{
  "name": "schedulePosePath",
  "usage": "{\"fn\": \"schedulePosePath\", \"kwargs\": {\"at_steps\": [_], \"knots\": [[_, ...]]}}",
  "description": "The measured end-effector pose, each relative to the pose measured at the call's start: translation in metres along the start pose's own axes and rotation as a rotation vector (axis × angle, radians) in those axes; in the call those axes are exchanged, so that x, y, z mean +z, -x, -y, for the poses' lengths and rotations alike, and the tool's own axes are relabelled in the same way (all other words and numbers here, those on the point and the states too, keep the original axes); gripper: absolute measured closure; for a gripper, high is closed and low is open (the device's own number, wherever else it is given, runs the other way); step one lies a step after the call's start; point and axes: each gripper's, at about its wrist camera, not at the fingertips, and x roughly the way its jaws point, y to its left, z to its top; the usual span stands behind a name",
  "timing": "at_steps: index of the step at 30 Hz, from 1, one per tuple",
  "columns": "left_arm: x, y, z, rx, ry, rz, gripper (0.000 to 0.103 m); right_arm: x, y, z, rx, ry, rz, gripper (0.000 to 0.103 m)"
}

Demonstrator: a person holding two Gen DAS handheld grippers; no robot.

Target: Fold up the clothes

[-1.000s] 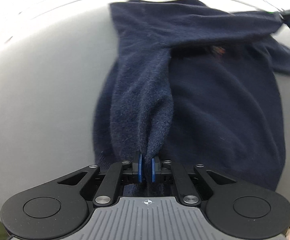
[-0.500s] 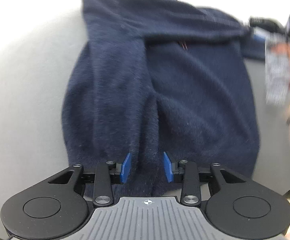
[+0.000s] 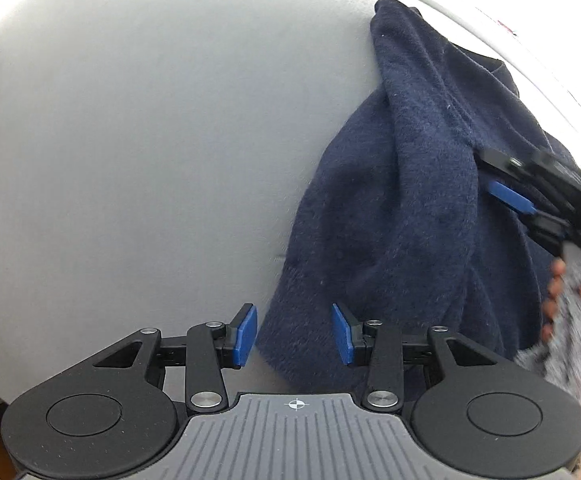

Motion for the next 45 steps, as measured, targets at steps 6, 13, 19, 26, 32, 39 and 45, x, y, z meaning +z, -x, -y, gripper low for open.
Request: {"fn": "schedulePosePath", "kwargs": {"at_steps": [6,13,19,26,32,39,45], "knots": [[-0.012,-0.003,-0.002,-0.011,-0.022,-0.033,0.05,0.009,-0.004,0.008,0.029,-0.157,0.154,0.093],[-0.005,-0.005,-0.013,-0.024,-0.051,-0.043,0.049,0.006,0.017,0.008,-0.131,-0.094,0.188,0.091],[0.012,-0.008,-0.013,-0.013,-0.144,0.009,0.047,0.014,0.041,-0.012,-0.178,0.063,0.195,0.069],[0.039,-0.037,0.008,-0.02,-0.245,0.026,0.044,0.042,0.051,-0.056,-0.201,0.371,0.23,0.057],[0.059,-0.053,0.02,-0.099,-0.238,0.038,0.045,0.077,0.013,-0.087,-0.059,0.538,0.164,0.05],[0.078,-0.065,0.007,-0.177,-0.078,0.007,0.066,0.117,-0.063,-0.08,0.0,0.556,0.069,0.043],[0.081,-0.068,0.002,-0.147,0.019,-0.022,0.093,0.117,-0.103,-0.093,-0.016,0.695,0.004,0.042]]}}
